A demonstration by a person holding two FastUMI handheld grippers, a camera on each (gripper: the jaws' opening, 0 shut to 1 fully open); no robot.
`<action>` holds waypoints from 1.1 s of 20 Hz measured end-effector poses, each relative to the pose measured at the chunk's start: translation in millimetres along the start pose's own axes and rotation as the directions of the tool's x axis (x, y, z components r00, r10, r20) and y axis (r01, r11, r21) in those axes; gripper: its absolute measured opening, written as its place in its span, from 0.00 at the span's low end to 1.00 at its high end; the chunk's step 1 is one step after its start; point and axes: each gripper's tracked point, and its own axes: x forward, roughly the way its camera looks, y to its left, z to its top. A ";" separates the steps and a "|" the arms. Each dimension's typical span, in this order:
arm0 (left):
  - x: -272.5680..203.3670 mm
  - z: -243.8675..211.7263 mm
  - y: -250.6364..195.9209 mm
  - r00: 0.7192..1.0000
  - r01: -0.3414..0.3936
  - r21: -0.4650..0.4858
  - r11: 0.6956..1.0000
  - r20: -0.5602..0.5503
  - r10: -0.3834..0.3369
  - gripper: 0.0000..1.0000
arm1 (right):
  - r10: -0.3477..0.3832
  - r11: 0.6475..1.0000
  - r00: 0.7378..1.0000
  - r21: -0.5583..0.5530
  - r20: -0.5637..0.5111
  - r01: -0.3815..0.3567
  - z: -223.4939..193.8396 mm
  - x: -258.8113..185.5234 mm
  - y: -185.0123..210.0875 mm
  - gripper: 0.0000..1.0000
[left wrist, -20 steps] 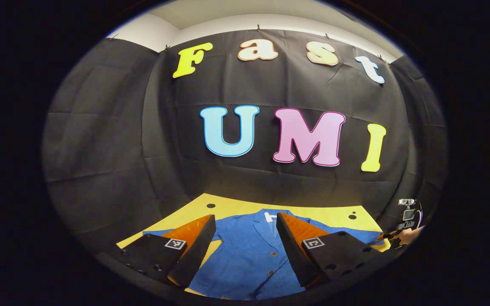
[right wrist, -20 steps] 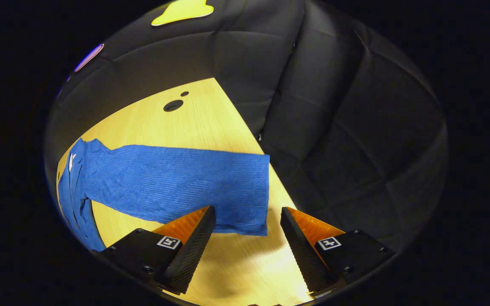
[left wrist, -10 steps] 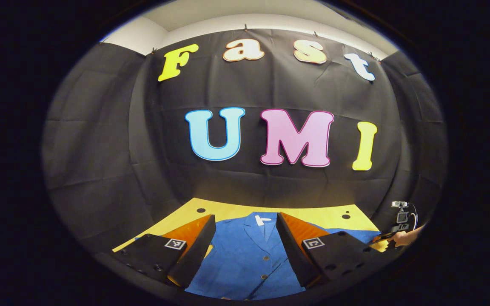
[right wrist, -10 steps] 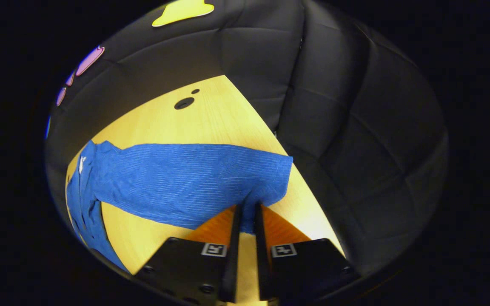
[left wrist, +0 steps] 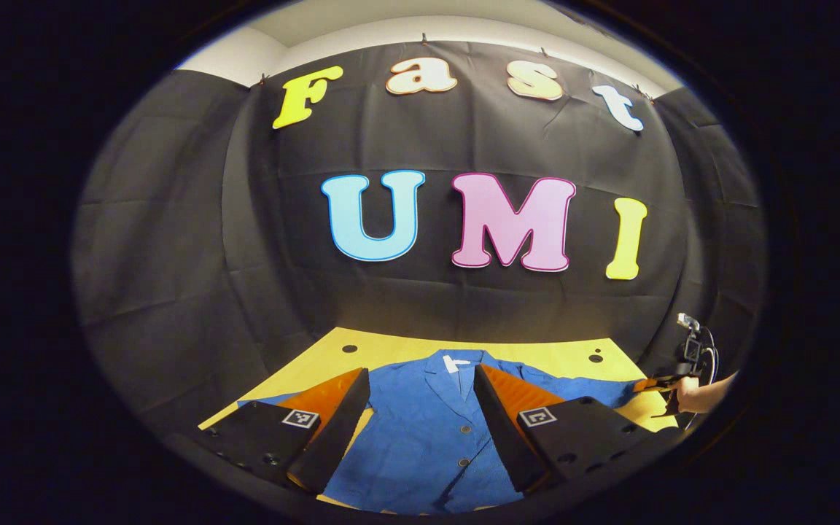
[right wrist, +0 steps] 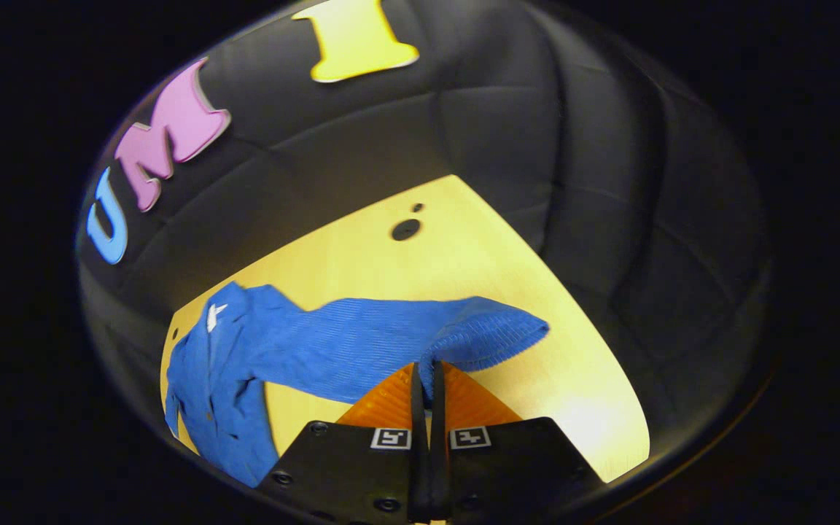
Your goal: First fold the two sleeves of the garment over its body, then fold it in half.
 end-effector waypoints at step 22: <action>-34.7 -85.9 173.9 0.982 -0.182 -0.232 0.956 -0.088 0.165 0.82 | 0.627 0.779 0.746 0.206 -0.225 -0.592 -187.1 20.0 537.1 0.96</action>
